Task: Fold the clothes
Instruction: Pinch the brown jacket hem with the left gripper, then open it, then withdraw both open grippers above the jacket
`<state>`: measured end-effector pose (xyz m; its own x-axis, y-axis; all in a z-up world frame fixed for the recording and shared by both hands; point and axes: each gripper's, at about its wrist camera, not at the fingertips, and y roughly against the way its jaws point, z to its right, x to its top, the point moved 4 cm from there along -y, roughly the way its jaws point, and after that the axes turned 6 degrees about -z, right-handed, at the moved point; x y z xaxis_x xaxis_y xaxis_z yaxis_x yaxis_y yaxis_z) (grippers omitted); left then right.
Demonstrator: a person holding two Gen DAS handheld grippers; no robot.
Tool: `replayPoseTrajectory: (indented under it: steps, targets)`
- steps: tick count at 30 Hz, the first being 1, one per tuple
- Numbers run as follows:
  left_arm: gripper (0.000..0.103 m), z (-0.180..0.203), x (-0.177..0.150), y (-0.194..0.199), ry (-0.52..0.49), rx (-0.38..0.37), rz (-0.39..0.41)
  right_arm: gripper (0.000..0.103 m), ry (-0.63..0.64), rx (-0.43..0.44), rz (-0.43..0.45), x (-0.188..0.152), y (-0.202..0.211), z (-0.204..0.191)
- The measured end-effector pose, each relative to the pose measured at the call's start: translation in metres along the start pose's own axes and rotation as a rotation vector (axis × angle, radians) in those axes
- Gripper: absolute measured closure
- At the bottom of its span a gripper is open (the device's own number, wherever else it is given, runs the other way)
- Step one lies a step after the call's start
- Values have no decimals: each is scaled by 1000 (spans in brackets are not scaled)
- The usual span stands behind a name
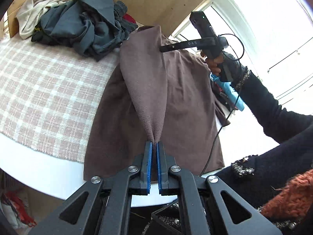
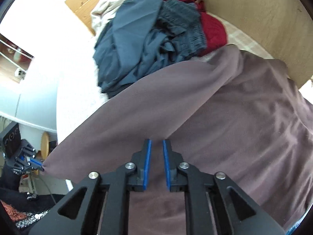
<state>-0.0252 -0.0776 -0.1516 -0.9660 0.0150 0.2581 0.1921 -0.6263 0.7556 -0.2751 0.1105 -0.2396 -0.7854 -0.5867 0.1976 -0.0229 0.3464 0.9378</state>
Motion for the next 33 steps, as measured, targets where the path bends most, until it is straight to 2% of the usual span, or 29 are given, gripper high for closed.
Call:
replayPoseTrajectory:
  steps: [1, 4, 6, 9, 12, 14, 15, 18, 21, 23, 27, 33]
  targets:
    - [99, -7, -7, -4, 20, -11, -24, 70, -22, -55, 19, 2, 3, 8]
    - [99, -36, -31, -31, 69, 55, -159, 68, -81, -158, 97, 23, 14, 33]
    - [98, -48, -36, -45, 89, 96, -204, 68, -52, -184, 107, 38, 12, 33]
    - [94, -44, -23, -41, 62, 151, -166, 68, 49, -183, 44, 54, -6, 21]
    - [78, -33, -13, -26, 10, 217, -110, 68, 152, -165, -69, 59, -37, 1]
    - [78, -33, -15, -21, -2, 230, -97, 68, 217, -309, -99, 60, -60, -4]
    - [78, -33, -15, -23, 5, 224, -94, 67, 212, -321, -96, 61, -64, -2]
    - [75, -39, -22, -30, 38, 205, -105, 66, 119, -271, -74, 64, -57, 8]
    - [74, -38, -29, -44, 51, 186, -129, 66, 92, -304, -70, 58, -50, 10]
    - [72, -35, -37, -42, 25, 194, -137, 66, 89, -326, -58, 52, -40, 2]
    - [71, -32, -39, -34, -6, 254, -93, 65, 115, -273, -23, 31, -22, -35]
    - [71, -25, -40, -12, -35, 343, 5, 65, 193, -284, -56, 12, -39, -95]
